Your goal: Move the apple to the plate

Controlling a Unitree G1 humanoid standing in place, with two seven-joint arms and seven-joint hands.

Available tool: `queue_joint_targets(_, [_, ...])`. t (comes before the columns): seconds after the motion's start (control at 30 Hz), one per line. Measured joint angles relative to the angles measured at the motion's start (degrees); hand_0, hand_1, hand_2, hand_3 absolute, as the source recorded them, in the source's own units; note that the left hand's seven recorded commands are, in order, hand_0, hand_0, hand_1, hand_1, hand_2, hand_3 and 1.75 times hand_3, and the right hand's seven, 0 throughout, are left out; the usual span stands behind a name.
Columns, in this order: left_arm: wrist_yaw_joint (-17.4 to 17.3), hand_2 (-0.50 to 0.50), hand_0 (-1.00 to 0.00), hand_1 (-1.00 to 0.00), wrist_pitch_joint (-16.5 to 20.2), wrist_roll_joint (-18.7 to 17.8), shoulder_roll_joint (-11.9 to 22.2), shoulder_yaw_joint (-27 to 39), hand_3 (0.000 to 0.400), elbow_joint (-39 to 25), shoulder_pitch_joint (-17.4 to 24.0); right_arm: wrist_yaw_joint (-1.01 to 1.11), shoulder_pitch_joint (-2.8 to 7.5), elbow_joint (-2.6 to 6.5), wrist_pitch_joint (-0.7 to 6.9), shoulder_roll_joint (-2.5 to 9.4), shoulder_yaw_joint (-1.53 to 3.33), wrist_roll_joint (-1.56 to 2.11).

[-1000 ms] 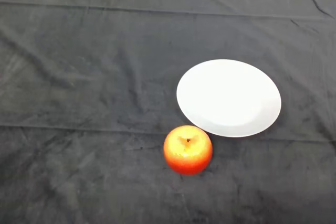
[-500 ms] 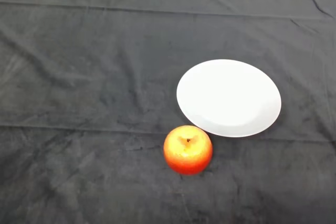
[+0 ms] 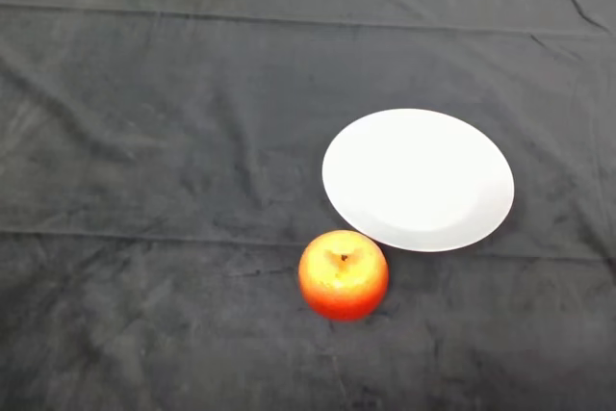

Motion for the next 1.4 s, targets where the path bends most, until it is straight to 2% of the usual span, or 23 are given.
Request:
queue_joint_targets(0.13, [1.02, 0.00, 0.00, 0.00, -0.73, 2.13, -0.40, -1.97, 0.000, -0.16, -0.68, 0.01, 0.00, 0.00, 0.00, 0.00, 0.01, 0.00])
queue_joint_targets(0.3, [2.61, 0.00, 0.00, 0.00, -1.03, 4.64, -2.31, -4.04, 0.000, -3.68, -0.66, 0.01, 0.00, 0.00, 0.00, 0.00, 0.01, 0.00])
queue_joint_targets(0.6, [6.87, 0.00, 0.00, 0.00, -0.98, 11.58, -5.32, -8.96, 0.000, -15.64, 0.63, 0.01, 0.00, 0.00, 0.00, 0.00, 0.02, 0.00])
queue_joint_targets(0.77, [8.46, 0.00, 0.00, 0.00, 2.83, 14.83, -6.80, -12.47, 0.000, -23.61, 4.15, 0.01, 0.00, 0.00, 0.00, 0.00, -0.01, 0.00])
queue_joint_targets(0.97, [8.80, 0.00, 0.00, 0.00, 8.90, 17.97, -9.00, -16.73, 0.000, -31.33, 8.62, 0.01, 0.00, 0.00, 0.00, 0.00, -0.03, 0.00])
queue_joint_targets(1.4, [10.14, 0.00, 0.00, 0.00, 20.75, 21.54, -10.56, -27.98, 0.000, -46.14, 11.51, 0.00, 0.00, 0.00, 0.00, 0.00, 0.02, 0.00])
